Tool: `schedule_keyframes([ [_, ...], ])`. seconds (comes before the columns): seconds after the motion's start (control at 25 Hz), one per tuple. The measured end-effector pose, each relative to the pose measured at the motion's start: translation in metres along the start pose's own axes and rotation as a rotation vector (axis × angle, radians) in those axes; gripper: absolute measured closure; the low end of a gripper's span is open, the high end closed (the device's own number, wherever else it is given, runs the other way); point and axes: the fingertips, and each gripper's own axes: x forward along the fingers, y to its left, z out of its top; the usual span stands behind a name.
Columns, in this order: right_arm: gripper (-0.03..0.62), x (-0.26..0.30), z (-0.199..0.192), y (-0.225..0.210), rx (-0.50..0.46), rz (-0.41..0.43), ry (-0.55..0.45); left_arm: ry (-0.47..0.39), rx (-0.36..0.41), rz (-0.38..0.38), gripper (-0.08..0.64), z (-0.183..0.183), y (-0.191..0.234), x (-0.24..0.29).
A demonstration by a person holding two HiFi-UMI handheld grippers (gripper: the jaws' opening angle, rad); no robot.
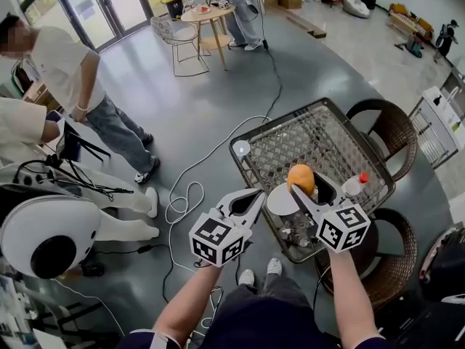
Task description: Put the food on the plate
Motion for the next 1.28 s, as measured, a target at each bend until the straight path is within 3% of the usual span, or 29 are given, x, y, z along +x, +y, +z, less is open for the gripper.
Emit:
schedule_keyframes([
  [0.44,0.304,0.039,-0.113,-0.056,0.035,-0.042,0.256,0.064,-0.013,-0.013,0.552,-0.047,0.0,0.017],
  [0.72,0.304,0.063,-0.192,-0.078,0.038,-0.068,0.43,0.106,-0.075,0.014,0.552,-0.079,0.004,0.021],
  [1.0,0.304,0.088,-0.23,-0.078,0.03,-0.05,0.518,0.154,-0.103,0.032,0.552,-0.104,0.012,0.023],
  [1.28,0.304,0.097,-0.243,-0.082,0.085,-0.024,0.578,0.186,-0.12,0.033,0.552,-0.114,0.009,0.018],
])
